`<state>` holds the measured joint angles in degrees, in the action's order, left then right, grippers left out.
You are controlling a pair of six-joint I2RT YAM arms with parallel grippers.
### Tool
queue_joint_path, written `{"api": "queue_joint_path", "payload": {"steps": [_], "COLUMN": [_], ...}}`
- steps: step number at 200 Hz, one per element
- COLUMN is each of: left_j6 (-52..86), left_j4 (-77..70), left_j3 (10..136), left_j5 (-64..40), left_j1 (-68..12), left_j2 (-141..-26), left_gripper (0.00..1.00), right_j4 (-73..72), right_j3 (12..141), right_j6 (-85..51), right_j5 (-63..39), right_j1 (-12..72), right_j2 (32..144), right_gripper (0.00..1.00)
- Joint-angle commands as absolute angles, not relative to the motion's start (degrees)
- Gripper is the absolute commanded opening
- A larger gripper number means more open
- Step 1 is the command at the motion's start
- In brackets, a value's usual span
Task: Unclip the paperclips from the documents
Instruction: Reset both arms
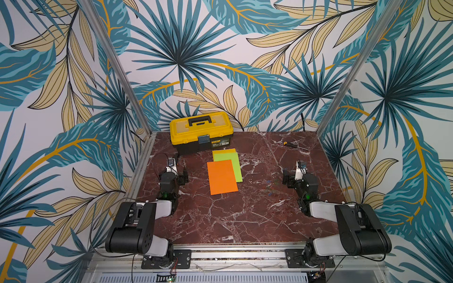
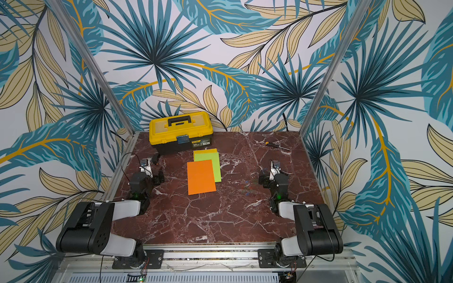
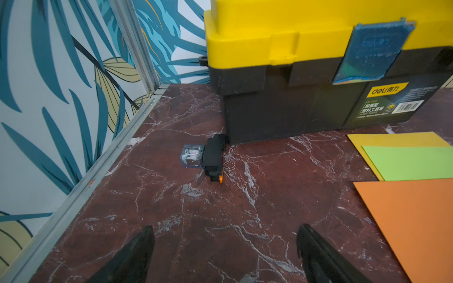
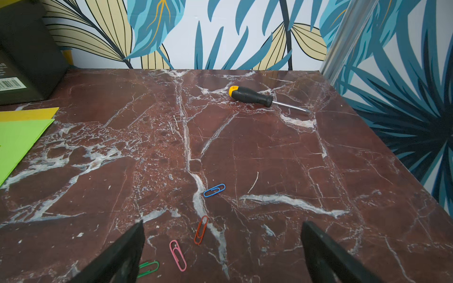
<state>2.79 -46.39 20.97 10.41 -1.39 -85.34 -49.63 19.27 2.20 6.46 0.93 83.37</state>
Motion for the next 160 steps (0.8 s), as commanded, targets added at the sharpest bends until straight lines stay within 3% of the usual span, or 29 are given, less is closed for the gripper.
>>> {"api": "queue_joint_path", "payload": {"steps": [1,49,160], "left_j6": [2.4,2.6,3.0], "left_j4": [-52.1,-52.1,-52.0], "left_j3": [20.5,20.4,20.8], "left_j5": [11.4,11.8,12.9], "left_j1": [-0.8,-0.8,-0.7], "left_j2": [-86.4,-86.4,-86.8], "left_gripper": [0.92,0.93,0.94], "right_j4": [-55.1,-49.7,-50.8], "right_j3": [18.3,21.2,20.8], "right_j6": [2.1,0.1,0.1], "right_j5": [7.4,12.3,13.6], "right_j1": [0.6,0.6,0.8], "right_j2": [84.3,84.4,84.4], "right_gripper": [0.99,1.0,1.0]}}
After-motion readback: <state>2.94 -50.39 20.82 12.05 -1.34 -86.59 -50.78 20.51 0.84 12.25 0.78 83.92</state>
